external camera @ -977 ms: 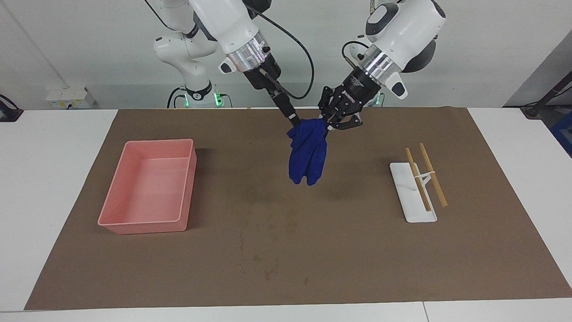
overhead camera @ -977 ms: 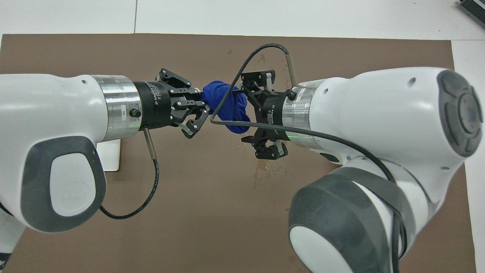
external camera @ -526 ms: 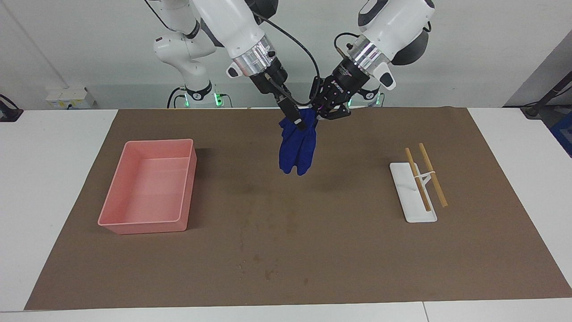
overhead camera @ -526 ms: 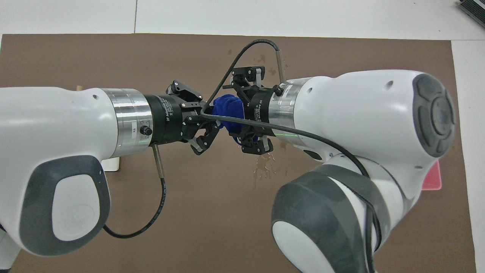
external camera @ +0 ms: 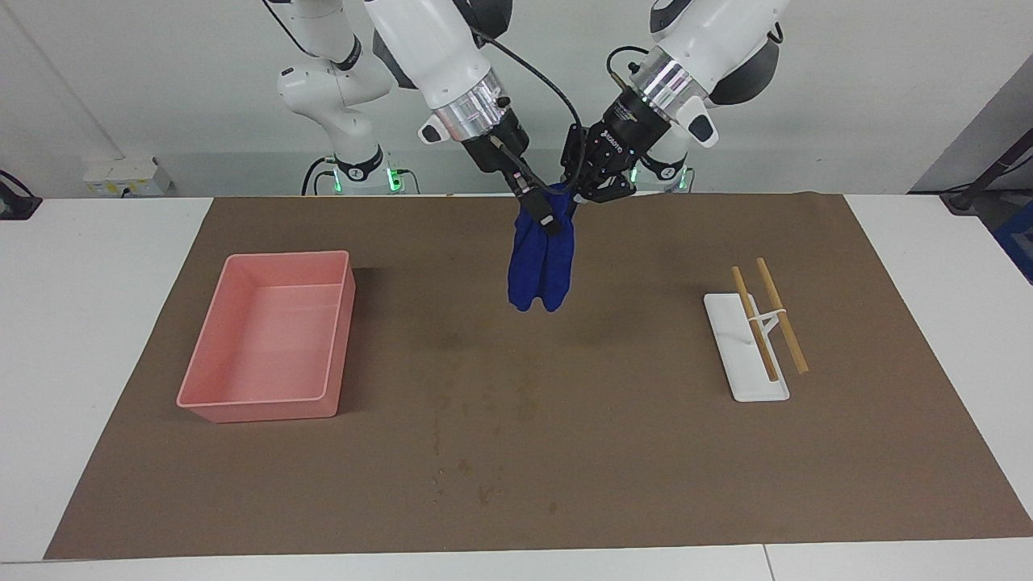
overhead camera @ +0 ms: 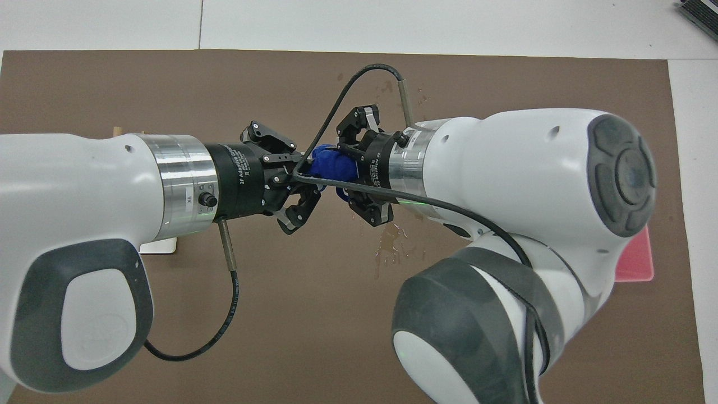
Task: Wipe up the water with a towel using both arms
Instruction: 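Grasp the towel with the right gripper and open the left gripper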
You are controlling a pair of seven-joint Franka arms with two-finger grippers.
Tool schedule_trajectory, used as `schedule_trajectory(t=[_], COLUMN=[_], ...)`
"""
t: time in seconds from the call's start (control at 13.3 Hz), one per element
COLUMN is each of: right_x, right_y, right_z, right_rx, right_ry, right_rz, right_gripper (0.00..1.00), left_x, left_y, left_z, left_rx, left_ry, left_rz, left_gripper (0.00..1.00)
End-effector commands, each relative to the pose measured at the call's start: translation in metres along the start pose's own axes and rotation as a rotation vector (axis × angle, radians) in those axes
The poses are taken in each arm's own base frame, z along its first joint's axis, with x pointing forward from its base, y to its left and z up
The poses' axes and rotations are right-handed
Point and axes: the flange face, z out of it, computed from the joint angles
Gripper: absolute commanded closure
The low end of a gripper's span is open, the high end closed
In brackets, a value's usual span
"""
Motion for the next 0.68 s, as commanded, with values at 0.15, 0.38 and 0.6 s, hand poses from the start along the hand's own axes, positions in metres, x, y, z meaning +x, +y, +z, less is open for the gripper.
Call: schedule_trajectory(t=[0.15,0.38,0.6], right_x=[0.006,0.007,0.011], right_y=[-0.001,0.001,0.032], right_z=[0.003,0.004,0.012], right_rx=[0.003,-0.01,-0.126], right_ry=[0.066,0.08,0.118], right_rz=[-0.033,-0.04,-0.127], right_gripper=[1.0,1.0,1.0], left_x=[-0.001,0.0,0.014], left_y=[-0.007,-0.007,0.021], left_z=[-0.015,-0.014,-0.03], left_rx=[-0.003,-0.005,-0.091], left_ry=[-0.012,-0.007,0.014], left_rz=[-0.014,-0.003,-0.003], left_gripper=[0.01,0.0,0.0])
